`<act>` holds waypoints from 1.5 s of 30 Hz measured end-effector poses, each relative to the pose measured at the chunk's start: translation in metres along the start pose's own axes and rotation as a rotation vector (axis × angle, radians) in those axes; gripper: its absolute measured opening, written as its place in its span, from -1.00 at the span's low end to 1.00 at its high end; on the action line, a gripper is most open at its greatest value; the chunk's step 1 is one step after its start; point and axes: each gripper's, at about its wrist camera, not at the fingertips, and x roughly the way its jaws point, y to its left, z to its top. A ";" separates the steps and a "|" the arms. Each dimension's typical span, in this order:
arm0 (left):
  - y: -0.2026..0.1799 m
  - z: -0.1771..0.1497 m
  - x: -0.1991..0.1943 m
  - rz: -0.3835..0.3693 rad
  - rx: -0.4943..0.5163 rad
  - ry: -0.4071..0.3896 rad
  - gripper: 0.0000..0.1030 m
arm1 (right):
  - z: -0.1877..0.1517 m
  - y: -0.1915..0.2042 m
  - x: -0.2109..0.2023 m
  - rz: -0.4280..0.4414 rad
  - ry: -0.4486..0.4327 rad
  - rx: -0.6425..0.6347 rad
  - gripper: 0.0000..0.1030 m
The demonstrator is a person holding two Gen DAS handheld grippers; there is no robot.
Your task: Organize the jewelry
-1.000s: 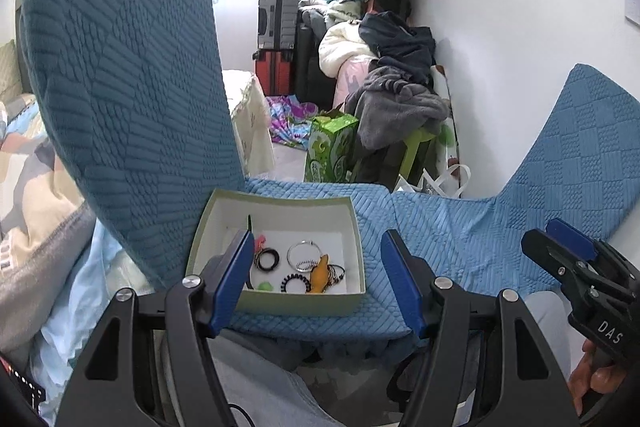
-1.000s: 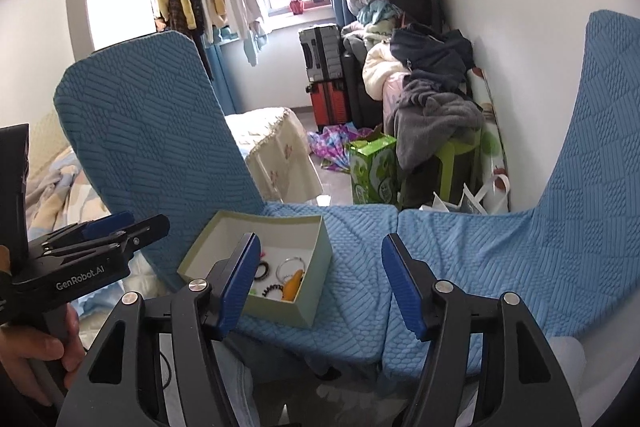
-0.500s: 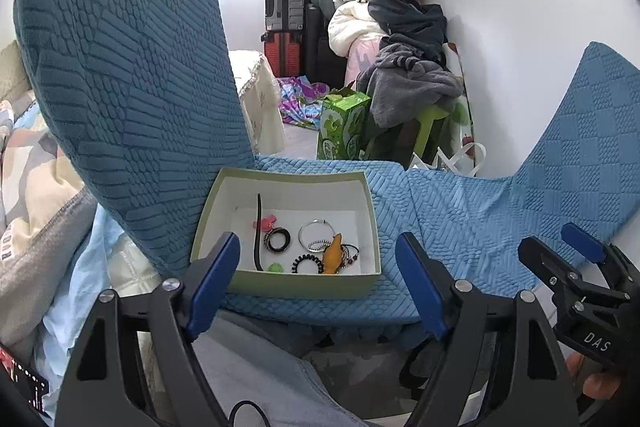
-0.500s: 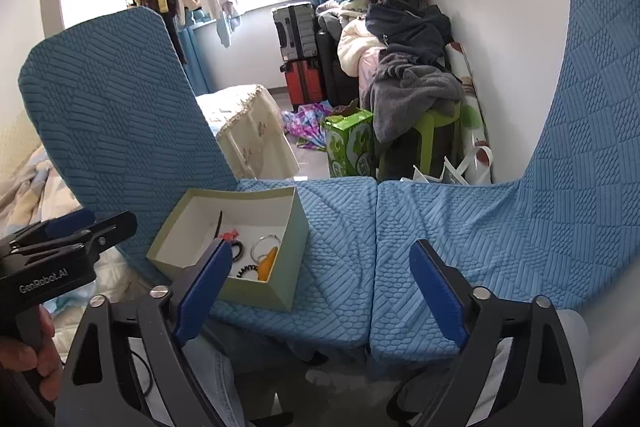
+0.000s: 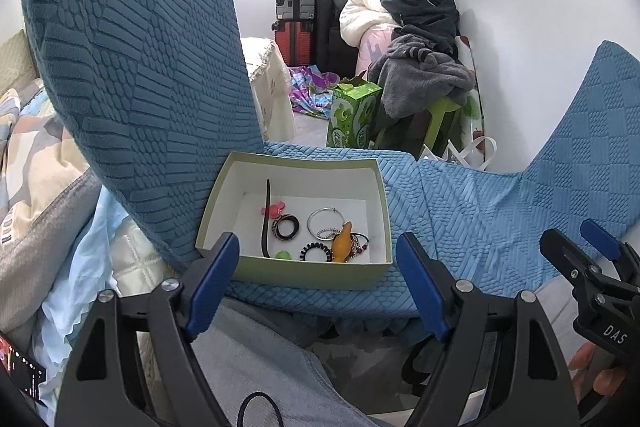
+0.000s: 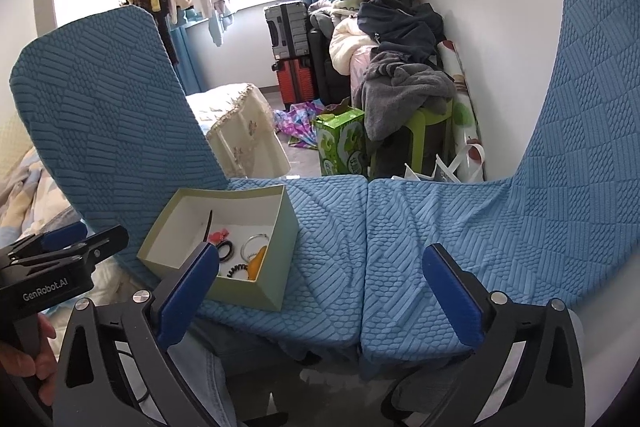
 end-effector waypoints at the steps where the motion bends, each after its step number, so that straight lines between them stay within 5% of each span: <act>1: 0.001 0.000 0.000 0.000 -0.004 -0.001 0.57 | 0.000 0.001 0.001 0.000 0.000 -0.001 0.99; 17: 0.008 -0.002 0.005 0.051 -0.035 0.017 0.59 | -0.002 -0.002 0.005 0.003 0.011 -0.011 0.99; 45: 0.015 -0.008 0.002 0.036 -0.056 0.009 0.59 | -0.006 0.003 0.009 0.004 0.027 -0.042 0.99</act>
